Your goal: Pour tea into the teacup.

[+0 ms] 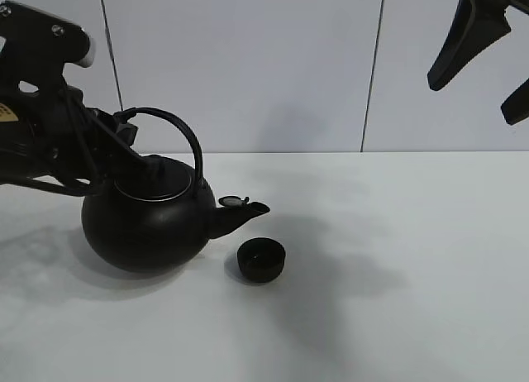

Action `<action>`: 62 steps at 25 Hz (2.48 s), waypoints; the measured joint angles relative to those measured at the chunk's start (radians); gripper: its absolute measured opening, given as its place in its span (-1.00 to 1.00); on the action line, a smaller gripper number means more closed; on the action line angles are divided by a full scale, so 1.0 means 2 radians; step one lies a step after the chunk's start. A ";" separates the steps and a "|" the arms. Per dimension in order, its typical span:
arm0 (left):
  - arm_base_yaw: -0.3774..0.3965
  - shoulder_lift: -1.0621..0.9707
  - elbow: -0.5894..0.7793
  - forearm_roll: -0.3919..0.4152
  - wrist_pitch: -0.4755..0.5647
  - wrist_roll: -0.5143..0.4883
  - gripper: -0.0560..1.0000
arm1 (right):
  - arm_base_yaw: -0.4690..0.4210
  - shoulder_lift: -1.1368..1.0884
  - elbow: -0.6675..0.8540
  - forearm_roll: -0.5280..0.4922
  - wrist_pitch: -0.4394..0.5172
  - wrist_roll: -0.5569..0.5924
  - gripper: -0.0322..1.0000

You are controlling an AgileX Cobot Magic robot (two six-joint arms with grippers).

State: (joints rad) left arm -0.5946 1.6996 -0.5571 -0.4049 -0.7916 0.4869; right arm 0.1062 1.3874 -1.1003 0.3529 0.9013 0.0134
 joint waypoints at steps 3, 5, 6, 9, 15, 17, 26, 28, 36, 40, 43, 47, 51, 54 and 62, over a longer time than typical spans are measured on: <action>0.000 0.000 0.000 0.001 0.000 0.011 -0.61 | 0.000 0.000 0.000 0.000 -0.001 0.000 0.04; 0.000 0.000 0.000 0.002 0.000 0.017 -0.61 | 0.000 0.000 0.000 0.000 -0.001 0.000 0.04; 0.000 0.000 0.000 0.002 0.000 0.019 -0.61 | 0.000 0.000 0.000 0.000 -0.001 0.000 0.04; 0.000 0.000 0.000 0.008 0.000 0.026 -0.61 | 0.000 0.000 0.000 0.000 -0.001 0.000 0.04; 0.000 0.000 0.000 0.020 0.000 0.039 -0.64 | 0.000 0.000 0.000 0.000 -0.001 0.000 0.04; 0.000 0.000 0.000 0.022 0.000 0.042 -0.64 | 0.000 0.000 0.000 0.000 -0.001 0.000 0.04; 0.000 0.000 0.000 0.008 0.000 0.067 -0.65 | 0.000 0.000 0.000 0.000 -0.002 0.000 0.04; 0.000 0.000 0.000 0.004 0.000 0.071 -0.65 | 0.000 0.000 0.000 0.000 -0.002 0.000 0.04; 0.000 0.000 0.000 0.002 0.000 0.095 -0.65 | 0.000 0.000 0.000 0.000 -0.002 0.000 0.04; 0.000 0.000 0.000 0.002 0.000 0.106 -0.66 | 0.000 0.000 0.000 0.000 -0.002 0.000 0.04; 0.000 0.000 0.000 0.002 0.000 0.108 -0.66 | 0.000 0.000 0.000 0.000 -0.002 0.000 0.04; 0.000 0.000 0.000 0.002 0.000 0.109 -0.66 | 0.000 0.000 0.000 0.000 -0.002 0.000 0.04; 0.000 0.000 0.000 0.002 0.000 0.109 -0.66 | 0.000 0.000 0.000 0.000 -0.002 0.000 0.04; 0.000 0.000 0.000 -0.002 0.000 0.109 -0.66 | 0.000 0.000 0.000 0.000 -0.002 0.000 0.04; 0.000 0.000 0.000 -0.017 0.000 0.101 -0.66 | 0.000 0.000 0.000 0.000 -0.002 0.000 0.04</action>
State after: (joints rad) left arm -0.5946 1.6996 -0.5571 -0.4382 -0.7916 0.6890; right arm 0.1062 1.3874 -1.1003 0.3525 0.8973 0.0126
